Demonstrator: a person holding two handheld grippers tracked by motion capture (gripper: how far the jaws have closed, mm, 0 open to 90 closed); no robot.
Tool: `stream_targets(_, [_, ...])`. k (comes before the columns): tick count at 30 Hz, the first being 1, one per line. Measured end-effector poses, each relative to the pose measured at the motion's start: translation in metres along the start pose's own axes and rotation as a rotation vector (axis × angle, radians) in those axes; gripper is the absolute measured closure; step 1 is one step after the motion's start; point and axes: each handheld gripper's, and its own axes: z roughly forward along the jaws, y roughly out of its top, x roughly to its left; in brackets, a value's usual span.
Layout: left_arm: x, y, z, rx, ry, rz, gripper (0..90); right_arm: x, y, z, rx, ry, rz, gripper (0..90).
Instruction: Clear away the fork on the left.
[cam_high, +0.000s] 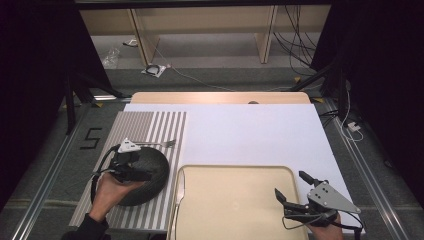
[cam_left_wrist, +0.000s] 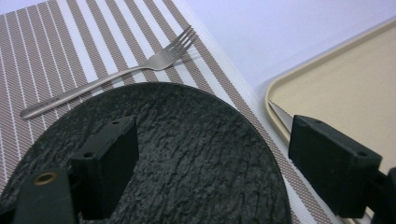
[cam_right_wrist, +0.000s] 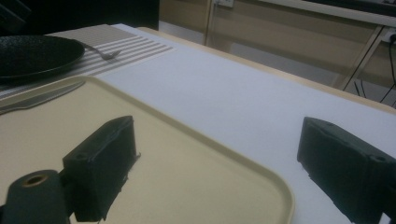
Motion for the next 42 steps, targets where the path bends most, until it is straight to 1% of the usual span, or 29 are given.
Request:
stream_targets(6, [0.013, 0.004, 0.005, 0.001, 0.034, -0.010, 16.1, 0.001, 0.000, 0.000, 0.000, -0.001, -0.006, 12.6])
stream_targets(10, [0.022, 0.014, 0.006, 0.006, 0.061, -0.003, 16.2, 0.001, 0.000, 0.001, 0.005, -0.002, -0.007, 12.6])
stream_targets(12, [0.026, 0.019, 0.007, 0.015, 0.068, 0.007, 16.2, 0.001, 0.000, 0.001, 0.014, -0.004, -0.007, 12.6])
stream_targets(16, [0.034, 0.031, 0.013, 0.062, 0.083, 0.035, 16.2, 0.002, 0.001, 0.002, 0.004, -0.001, -0.009, 12.5])
stream_targets(24, [0.051, 0.052, 0.031, 0.145, 0.124, 0.075, 16.4, 0.003, 0.001, 0.004, 0.011, -0.002, -0.011, 12.5])
stream_targets(28, [0.057, 0.062, 0.040, 0.191, 0.130, 0.093, 16.6, 0.003, 0.001, 0.004, 0.015, -0.004, -0.014, 12.6])
stream_targets(33, [0.061, 0.070, 0.054, 0.237, 0.132, 0.107, 16.9, 0.002, 0.001, 0.004, 0.013, -0.003, -0.013, 12.5])
stream_targets(36, [0.063, 0.075, 0.063, 0.282, 0.138, 0.124, 16.9, 0.002, 0.001, 0.003, 0.014, -0.005, -0.010, 12.6])
stream_targets(39, [0.066, 0.080, 0.071, 0.308, 0.134, 0.123, 16.9, 0.002, 0.001, 0.003, 0.016, -0.003, -0.011, 12.6])
stream_targets(42, [0.069, 0.084, 0.080, 0.336, 0.134, 0.135, 17.2, 0.002, 0.001, 0.004, 0.014, -0.002, -0.015, 12.6])
